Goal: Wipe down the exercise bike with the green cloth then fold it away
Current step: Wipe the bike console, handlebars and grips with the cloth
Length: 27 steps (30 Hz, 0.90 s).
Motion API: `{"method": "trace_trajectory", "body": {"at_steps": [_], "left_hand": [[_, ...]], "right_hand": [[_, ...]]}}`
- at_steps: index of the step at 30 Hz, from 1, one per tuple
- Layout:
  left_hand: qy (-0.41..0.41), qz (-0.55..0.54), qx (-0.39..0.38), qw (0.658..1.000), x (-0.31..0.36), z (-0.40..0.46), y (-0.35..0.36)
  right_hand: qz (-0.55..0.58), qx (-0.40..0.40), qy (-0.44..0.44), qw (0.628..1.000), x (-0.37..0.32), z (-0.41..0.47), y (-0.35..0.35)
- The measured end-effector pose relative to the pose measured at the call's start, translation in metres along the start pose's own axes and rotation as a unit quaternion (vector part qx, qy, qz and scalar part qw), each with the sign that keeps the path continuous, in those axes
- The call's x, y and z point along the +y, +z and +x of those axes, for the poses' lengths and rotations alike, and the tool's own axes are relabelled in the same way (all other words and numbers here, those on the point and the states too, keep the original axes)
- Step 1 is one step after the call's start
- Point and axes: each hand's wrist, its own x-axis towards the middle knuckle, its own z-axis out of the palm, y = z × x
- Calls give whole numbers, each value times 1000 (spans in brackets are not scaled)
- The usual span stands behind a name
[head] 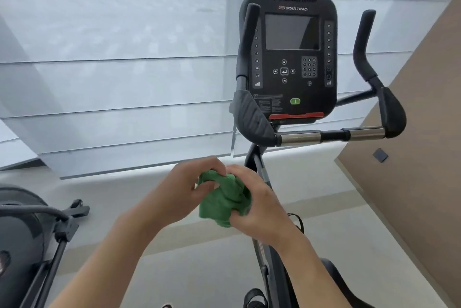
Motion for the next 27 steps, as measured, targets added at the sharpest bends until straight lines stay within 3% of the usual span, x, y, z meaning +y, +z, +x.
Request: {"method": "trace_trajectory", "body": {"at_steps": [12, 20, 27], "left_hand": [[58, -33, -11, 998, -82, 71, -112], [158, -113, -55, 979, -92, 108, -140], [185, -167, -17, 968, -79, 133, -138]], "right_hand": [[23, 122, 72, 990, -46, 98, 47], [-17, 196, 73, 978, -76, 117, 36], [-91, 242, 49, 965, -93, 131, 4]]}}
